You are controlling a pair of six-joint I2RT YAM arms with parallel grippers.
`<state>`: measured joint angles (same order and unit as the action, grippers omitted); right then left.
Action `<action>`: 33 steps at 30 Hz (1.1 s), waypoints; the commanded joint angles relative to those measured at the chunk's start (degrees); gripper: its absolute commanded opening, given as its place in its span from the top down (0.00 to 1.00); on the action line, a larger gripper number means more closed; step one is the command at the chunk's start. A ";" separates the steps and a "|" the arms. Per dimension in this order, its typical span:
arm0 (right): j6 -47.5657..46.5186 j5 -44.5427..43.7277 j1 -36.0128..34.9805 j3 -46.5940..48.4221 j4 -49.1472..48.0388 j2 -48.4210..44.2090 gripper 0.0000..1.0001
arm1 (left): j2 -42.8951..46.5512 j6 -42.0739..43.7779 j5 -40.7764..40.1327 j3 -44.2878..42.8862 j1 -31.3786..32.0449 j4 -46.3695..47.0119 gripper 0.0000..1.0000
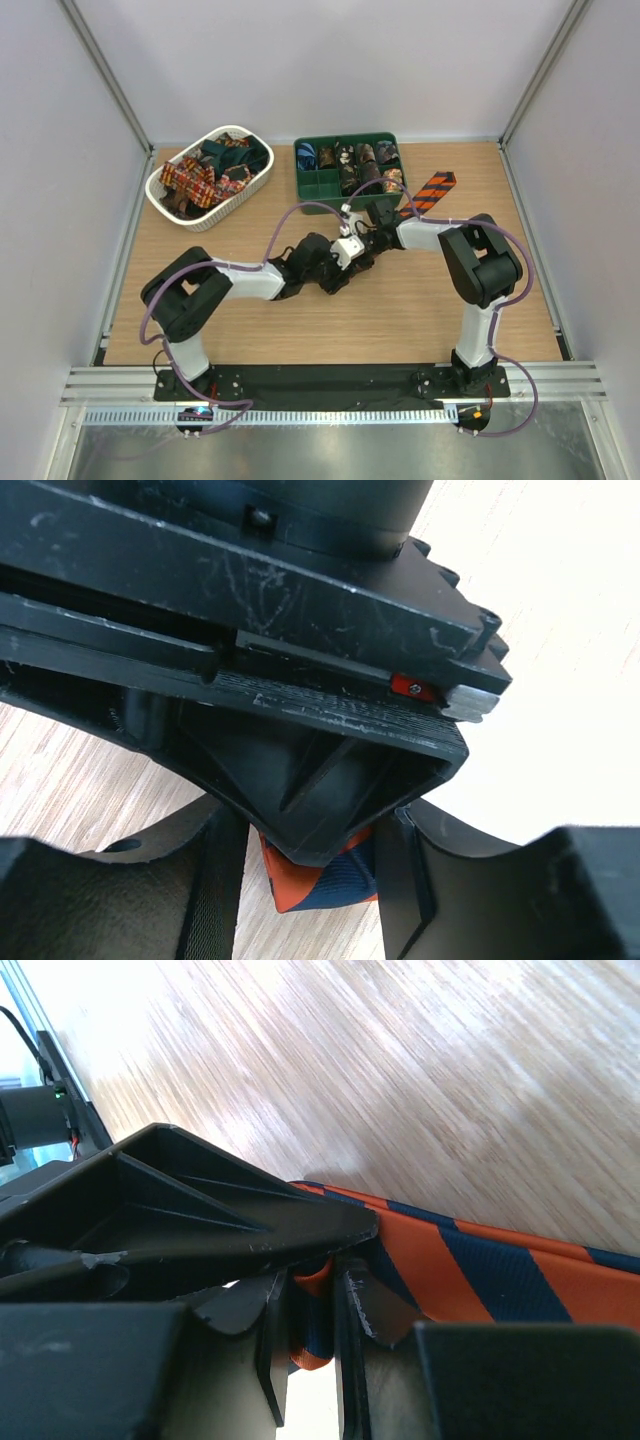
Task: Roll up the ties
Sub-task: Roll the tie
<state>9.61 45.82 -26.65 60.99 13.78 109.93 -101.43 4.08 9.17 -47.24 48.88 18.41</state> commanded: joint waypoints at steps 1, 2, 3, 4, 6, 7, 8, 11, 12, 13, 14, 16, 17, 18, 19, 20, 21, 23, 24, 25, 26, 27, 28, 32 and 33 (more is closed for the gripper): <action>-0.64 -1.87 -0.77 1.15 0.28 0.20 0.85 | -1.75 0.58 0.32 -1.80 0.42 -2.77 0.68; -0.55 -2.14 -0.85 1.15 0.19 0.28 0.85 | -1.93 0.58 0.50 -2.32 0.42 -3.47 0.69; -0.64 -2.40 -0.77 1.06 0.37 0.37 0.83 | -2.37 0.49 0.93 -2.76 0.34 -4.00 0.69; -0.64 -2.84 -0.85 1.15 0.46 0.46 0.82 | -2.55 0.49 0.94 -3.11 0.34 -4.52 0.71; -0.64 -3.37 -0.77 1.23 0.55 0.72 0.75 | -3.42 0.49 0.50 -4.34 0.51 -6.37 0.73; -0.64 -3.81 -0.85 0.97 0.63 0.64 0.74 | -3.77 0.41 0.06 -4.78 0.51 -6.98 0.74; -0.73 -4.42 -0.86 0.88 0.63 0.55 0.74 | -4.13 0.32 -0.29 -5.22 0.51 -8.38 0.75; -0.82 -6.27 -0.77 0.88 0.90 0.55 0.67 | -5.27 0.32 -0.64 -6.54 0.60 -10.41 0.78; -0.82 -6.19 -0.85 1.06 0.90 0.64 0.64 | -5.62 0.41 -0.64 -6.89 0.51 -10.59 0.78; -0.82 -6.18 -0.77 1.23 0.90 0.90 0.64 | -5.71 0.32 -0.82 -6.90 0.60 -10.77 0.79; -0.64 -6.10 -0.85 1.32 0.90 1.07 0.63 | -5.89 0.23 -1.08 -6.98 0.69 -10.94 0.80; -0.55 -6.27 -0.85 1.59 0.81 1.25 0.58 | -6.15 0.14 -1.52 -7.33 0.69 -11.38 0.82; -0.47 -6.27 -0.77 1.76 0.81 1.17 0.58 | -6.33 0.14 -1.52 -7.42 0.69 -11.91 0.84; -0.20 -6.62 -0.85 1.68 0.81 0.73 0.57 | -6.33 0.14 -1.70 -7.60 0.77 -12.17 0.84; -0.03 -6.97 -0.77 1.85 0.90 0.55 0.56 | -6.41 0.06 -1.79 -7.60 0.69 -12.35 0.85; 0.15 -7.24 -0.85 2.02 1.16 0.20 0.55 | -6.59 -0.03 -2.05 -7.60 0.77 -12.52 0.85; 0.24 -8.11 -0.77 2.29 1.77 -0.15 0.55 | -6.68 -0.03 -2.05 -7.77 0.69 -12.61 0.86; 0.50 -8.99 -0.77 2.46 2.21 -1.29 0.53 | -6.85 -0.12 -2.14 -7.77 0.78 -12.88 0.86; 0.76 -9.34 -0.68 2.47 2.56 -1.73 0.53 | -6.94 -0.30 -2.31 -7.86 0.78 -12.96 0.86; 0.76 -10.04 -0.68 2.20 2.57 -2.61 0.51 | -7.03 -0.21 -2.31 -7.95 0.69 -13.31 0.87; 0.94 -10.40 -0.51 2.11 2.65 -2.96 0.49 | -7.12 -0.21 -2.23 -8.13 0.69 -13.40 0.87; 1.38 -10.49 -0.24 1.94 2.57 -3.31 0.49 | -7.38 -0.21 -2.31 -8.30 0.69 -13.49 0.88; 1.82 -10.40 0.02 1.42 2.31 -3.58 0.49 | -7.47 -0.21 -2.23 -8.39 0.69 -13.84 0.88; 2.78 -8.39 0.90 0.18 1.43 -4.89 0.51 | -8.00 -0.38 -1.79 -9.01 0.69 -14.28 0.88; 3.05 -7.86 0.82 -0.08 0.82 -5.16 0.52 | -8.17 -0.47 -1.70 -9.18 0.77 -14.46 0.88</action>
<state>10.48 36.97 -24.86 61.95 15.86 107.35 -105.80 3.77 6.90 -55.77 48.86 7.77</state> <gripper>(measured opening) 0.483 0.404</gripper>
